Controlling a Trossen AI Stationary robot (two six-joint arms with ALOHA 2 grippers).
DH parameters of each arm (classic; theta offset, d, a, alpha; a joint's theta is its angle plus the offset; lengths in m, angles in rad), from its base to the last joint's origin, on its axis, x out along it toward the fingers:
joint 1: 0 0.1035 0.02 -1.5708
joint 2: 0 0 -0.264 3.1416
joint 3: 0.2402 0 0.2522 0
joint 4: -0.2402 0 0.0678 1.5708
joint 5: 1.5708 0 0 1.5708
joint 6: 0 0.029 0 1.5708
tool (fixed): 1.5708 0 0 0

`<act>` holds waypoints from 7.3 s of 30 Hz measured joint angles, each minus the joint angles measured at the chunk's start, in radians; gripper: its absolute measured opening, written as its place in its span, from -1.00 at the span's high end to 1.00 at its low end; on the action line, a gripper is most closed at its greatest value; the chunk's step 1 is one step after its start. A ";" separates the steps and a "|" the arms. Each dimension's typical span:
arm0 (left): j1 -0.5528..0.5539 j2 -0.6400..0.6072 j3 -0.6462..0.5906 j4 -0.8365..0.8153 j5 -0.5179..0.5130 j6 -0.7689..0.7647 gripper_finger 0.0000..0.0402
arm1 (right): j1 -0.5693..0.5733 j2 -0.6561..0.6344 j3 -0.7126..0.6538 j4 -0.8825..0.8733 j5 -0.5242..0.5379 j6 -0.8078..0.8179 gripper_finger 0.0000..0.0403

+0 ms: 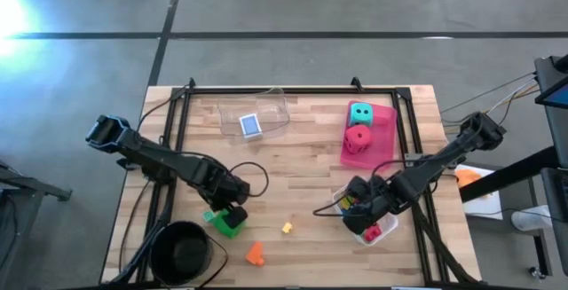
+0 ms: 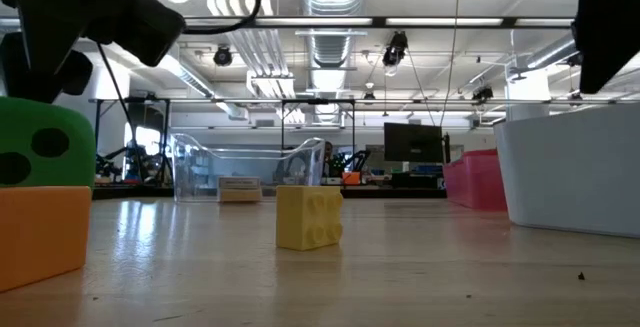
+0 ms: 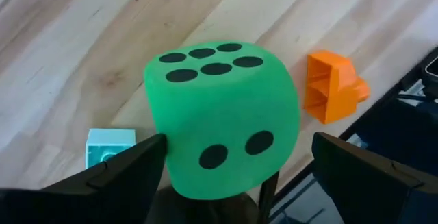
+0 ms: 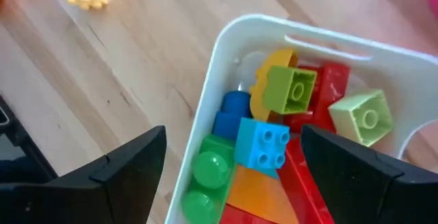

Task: Pick & Place Toys
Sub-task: Put the green dice into the red bin

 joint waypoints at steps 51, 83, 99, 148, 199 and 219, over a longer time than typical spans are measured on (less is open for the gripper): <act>-0.009 0.001 -0.127 0.211 0.065 0.018 -0.85 | 0.001 0.000 0.030 -0.034 0.024 -0.007 -0.65; -0.019 -0.002 -0.336 0.608 0.195 -0.053 -0.01 | 0.000 0.001 0.087 -0.008 0.054 -0.049 -0.65; 0.019 -0.133 -0.343 0.631 0.041 -0.081 0.18 | -0.012 0.001 0.108 0.508 0.140 -0.525 -0.65; 0.202 -0.199 -0.346 1.069 -0.033 -0.018 0.40 | -0.174 0.011 -0.004 0.607 0.182 -0.411 -0.97; 0.206 -0.198 -0.329 1.176 0.000 -0.032 0.54 | -0.385 0.306 0.231 0.812 -0.382 -1.093 -0.79; 0.208 -0.198 -0.323 1.176 -0.017 -0.044 0.54 | -0.394 0.298 0.255 0.734 -0.367 -1.080 -0.11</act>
